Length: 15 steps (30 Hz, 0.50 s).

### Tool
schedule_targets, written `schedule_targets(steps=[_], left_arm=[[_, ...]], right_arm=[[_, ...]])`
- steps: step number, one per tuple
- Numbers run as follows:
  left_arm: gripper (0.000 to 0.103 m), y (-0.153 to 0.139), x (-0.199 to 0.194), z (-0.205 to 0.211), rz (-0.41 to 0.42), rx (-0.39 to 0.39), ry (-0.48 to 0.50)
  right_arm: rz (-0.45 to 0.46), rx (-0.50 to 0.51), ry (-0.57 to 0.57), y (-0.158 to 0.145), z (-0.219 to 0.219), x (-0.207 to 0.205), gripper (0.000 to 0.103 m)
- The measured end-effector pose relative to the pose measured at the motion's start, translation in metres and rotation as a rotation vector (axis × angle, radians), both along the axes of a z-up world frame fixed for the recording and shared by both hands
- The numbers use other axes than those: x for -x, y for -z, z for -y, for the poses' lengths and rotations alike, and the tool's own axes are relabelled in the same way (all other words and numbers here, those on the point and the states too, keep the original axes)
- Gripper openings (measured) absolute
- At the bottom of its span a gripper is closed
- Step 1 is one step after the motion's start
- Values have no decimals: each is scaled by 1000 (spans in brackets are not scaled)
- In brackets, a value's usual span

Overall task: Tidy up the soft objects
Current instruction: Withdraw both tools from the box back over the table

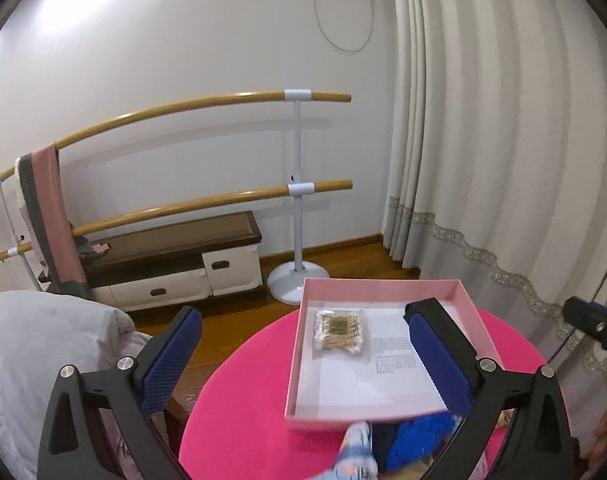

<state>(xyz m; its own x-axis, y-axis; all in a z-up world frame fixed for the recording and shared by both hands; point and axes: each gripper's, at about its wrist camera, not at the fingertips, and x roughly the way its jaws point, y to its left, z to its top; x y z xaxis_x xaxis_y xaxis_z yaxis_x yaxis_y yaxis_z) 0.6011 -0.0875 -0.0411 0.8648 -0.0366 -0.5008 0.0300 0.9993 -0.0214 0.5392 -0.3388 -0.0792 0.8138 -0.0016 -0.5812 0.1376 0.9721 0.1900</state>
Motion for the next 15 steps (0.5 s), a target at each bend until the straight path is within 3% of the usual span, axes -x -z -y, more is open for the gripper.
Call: schedule_targets(steps=[9,15], left_arm=[[103,19,48,37,41,-39,-21],[103,42,98,36,76,-51,-32]], right_arm=[[100,59,51,-15,-15,82,103],[119,125,69,-13,-32,121,103]])
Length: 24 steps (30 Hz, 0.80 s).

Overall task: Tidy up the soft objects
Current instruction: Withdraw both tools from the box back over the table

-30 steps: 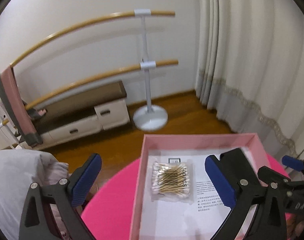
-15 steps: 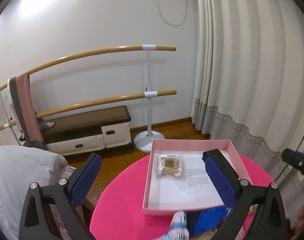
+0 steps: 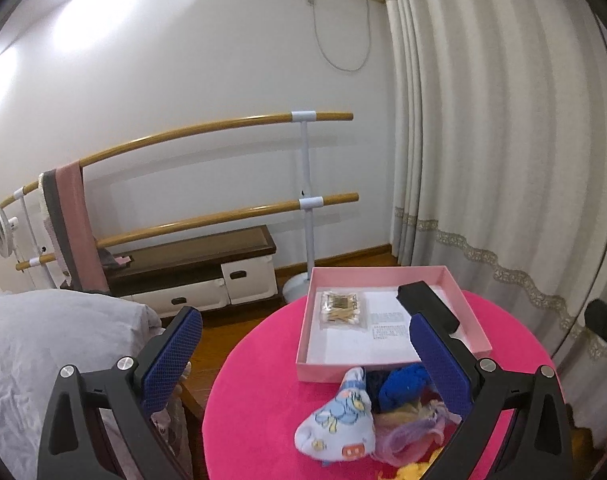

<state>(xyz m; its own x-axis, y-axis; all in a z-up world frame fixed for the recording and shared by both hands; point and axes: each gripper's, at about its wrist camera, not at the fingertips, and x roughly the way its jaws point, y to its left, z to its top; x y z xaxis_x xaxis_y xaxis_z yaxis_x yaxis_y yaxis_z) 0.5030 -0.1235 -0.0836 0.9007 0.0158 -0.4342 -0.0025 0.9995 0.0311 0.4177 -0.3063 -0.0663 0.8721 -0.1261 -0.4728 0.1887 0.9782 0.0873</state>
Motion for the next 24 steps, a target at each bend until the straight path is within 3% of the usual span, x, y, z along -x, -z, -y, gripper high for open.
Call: schedule_targets(steps=[11,24], left_arm=[[103,35,66,-13,8,16,-28],[103,23,124,-17,-12,22,-1]], right_arm=[[-11,53,-19,17,-31,46,103],[-9,74,-6,19,-41,59,103]])
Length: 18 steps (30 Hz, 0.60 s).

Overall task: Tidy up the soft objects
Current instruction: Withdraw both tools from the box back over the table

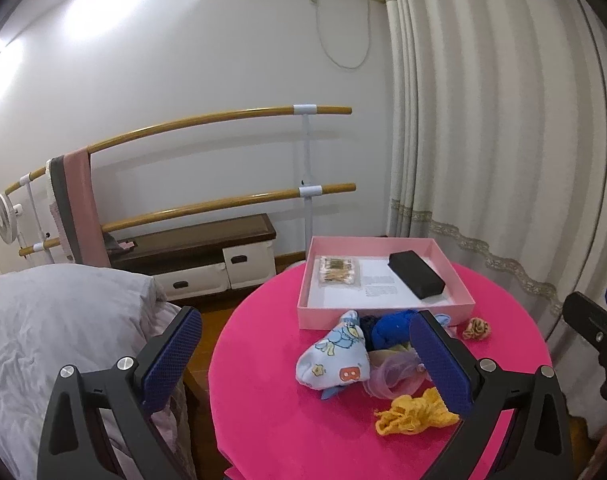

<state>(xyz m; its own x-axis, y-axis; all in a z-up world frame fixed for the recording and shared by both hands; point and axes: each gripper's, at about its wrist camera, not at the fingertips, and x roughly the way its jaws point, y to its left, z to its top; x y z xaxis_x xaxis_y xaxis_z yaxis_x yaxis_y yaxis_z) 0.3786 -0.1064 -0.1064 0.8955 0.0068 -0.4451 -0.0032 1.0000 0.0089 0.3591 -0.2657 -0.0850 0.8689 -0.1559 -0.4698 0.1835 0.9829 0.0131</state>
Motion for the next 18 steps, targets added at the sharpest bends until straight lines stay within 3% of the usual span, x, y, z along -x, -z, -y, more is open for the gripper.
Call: schedule_targets(steps=[8,18], left_arm=[[103,-12,14,-8,-10,8,-7],[103,-7,17,-18,-51,16,-14]], right_arm=[[-2,-8,18,0,7,4,103],[-32,-16,22,5,13,0,103]])
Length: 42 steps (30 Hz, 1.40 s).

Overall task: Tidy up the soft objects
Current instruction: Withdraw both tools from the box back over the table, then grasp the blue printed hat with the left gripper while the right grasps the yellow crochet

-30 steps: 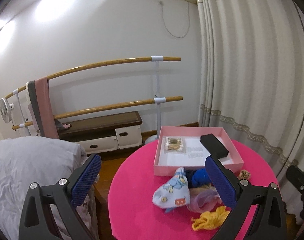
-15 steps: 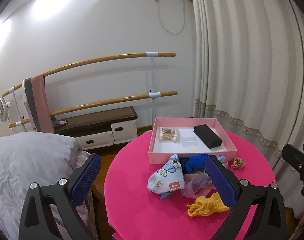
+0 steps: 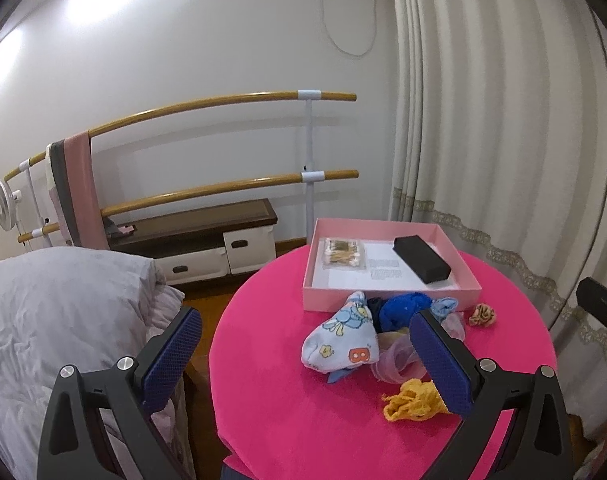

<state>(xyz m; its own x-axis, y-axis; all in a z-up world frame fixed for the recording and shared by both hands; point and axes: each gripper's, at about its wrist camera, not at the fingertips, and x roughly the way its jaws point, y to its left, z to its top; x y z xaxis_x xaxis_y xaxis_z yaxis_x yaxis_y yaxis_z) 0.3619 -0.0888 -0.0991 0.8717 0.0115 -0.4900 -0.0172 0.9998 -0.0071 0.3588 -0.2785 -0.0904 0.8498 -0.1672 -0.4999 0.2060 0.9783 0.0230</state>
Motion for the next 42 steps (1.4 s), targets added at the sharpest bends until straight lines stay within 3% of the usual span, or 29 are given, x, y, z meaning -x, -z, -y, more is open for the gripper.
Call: schedule_targets(steps=[9,25,29,32,34,39,42], left_arm=[[103,19,-6,-5,-80,-11,4],[103,74,-56,-19,-260,-23,-7],[103,84,-71,-20,-287,-21,-6],[103,92,-82,-19,-300,-22,3],[103,96,-90,-18,-307,-21,9],[103,103,-107,-14,-310,-21,37],[103,107,-116,-10,-306,-28,59]], right_arm=[[-99,-24,-33,25,0,-18,103],[-412,-92,-191,137,-31,-75,100],[-459,-134,-228,157,-31,-87,87],[-484,-142,-248,170,-31,-95,83],[-467,-139,-263,170,-29,-96,73],[-439,-153,-271,160,-17,-101,35],[-446,-155,-269,156,-10,-103,31]])
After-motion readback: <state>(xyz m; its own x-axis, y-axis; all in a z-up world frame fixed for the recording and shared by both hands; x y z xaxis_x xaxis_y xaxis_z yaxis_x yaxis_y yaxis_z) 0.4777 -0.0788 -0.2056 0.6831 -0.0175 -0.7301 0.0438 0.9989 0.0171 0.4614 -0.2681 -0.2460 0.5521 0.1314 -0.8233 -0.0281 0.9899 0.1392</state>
